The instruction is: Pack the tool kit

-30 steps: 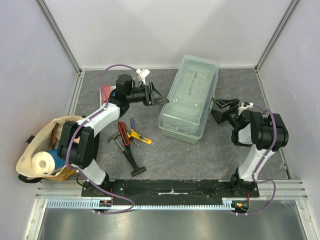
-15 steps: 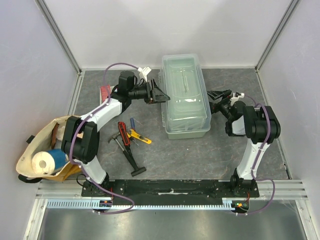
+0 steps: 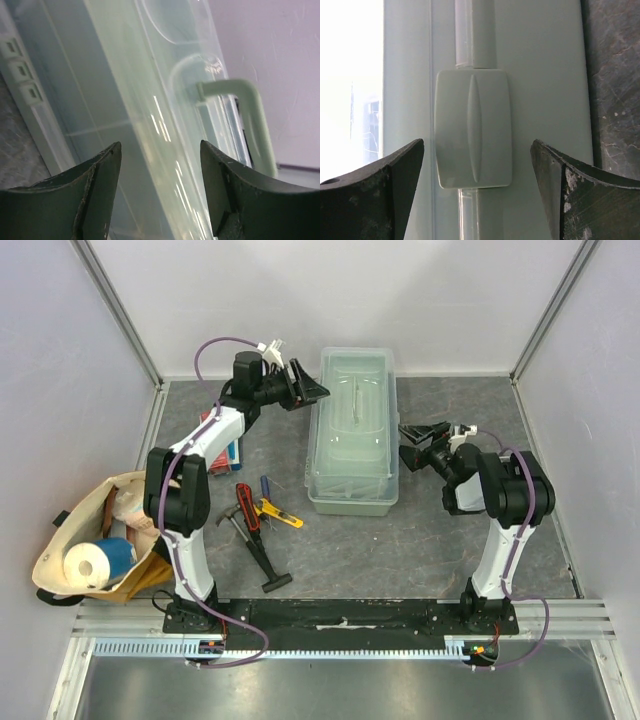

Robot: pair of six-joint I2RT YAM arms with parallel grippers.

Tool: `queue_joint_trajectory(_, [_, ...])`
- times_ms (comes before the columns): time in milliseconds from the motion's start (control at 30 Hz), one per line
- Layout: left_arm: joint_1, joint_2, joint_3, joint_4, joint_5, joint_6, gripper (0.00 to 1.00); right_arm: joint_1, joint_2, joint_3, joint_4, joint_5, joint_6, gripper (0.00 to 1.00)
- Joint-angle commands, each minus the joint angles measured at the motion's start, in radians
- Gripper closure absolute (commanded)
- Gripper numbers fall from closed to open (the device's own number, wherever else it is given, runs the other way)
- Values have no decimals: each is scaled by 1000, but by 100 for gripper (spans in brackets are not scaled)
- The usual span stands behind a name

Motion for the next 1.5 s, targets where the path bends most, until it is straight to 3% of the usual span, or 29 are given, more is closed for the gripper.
queue_joint_trajectory(0, [-15,67,92,-14,19,45,30,74,-53,4,182,-32,-147,5])
queue_joint_trajectory(267, [-6,102,91,-31,88,42,30,115,83,75,402,-11,14,3])
queue_joint_trajectory(500, [-21,111,53,-3,142,-4,32,172,89,126,438,-23,17,9])
queue_joint_trajectory(667, [-23,114,54,-12,135,-12,32,221,17,136,436,-71,-66,11])
queue_joint_trajectory(1033, [-41,124,74,-98,92,16,34,256,37,132,411,-91,-83,38])
queue_joint_trajectory(1467, [-61,108,49,-158,45,59,35,264,-65,104,98,-22,-270,71])
